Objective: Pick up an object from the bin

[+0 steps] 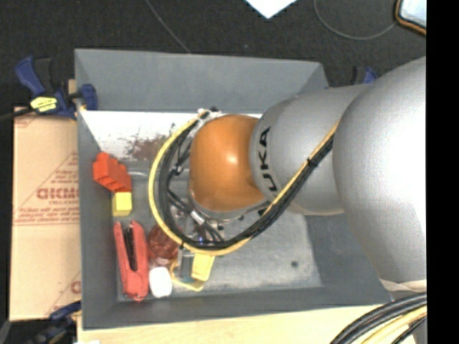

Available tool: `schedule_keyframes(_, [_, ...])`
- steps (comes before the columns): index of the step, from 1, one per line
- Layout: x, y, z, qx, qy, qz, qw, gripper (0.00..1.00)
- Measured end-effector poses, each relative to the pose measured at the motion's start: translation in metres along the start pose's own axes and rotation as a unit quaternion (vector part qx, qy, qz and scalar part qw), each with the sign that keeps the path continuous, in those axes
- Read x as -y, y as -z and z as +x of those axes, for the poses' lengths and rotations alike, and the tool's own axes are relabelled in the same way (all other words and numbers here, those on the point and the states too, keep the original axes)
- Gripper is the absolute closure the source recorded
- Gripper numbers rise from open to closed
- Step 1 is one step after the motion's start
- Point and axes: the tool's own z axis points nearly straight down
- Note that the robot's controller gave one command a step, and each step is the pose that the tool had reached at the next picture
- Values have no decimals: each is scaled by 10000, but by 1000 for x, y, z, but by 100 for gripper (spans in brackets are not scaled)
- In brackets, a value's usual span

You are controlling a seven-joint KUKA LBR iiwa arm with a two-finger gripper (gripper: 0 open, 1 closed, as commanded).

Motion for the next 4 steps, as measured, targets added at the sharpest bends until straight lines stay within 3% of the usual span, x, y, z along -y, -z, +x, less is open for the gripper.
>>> schedule_keyframes(1, [0, 0, 0, 0, 0, 0, 10000, 0])
schedule_keyframes(2, [22, -37, -35, 7, -943, -8, 9955, 0])
schedule_keyframes(3, [21, -36, -35, 12, -939, -10, 9956, 0])
schedule_keyframes(4, [13, 73, -40, 6, -918, -8, 9958, 0])
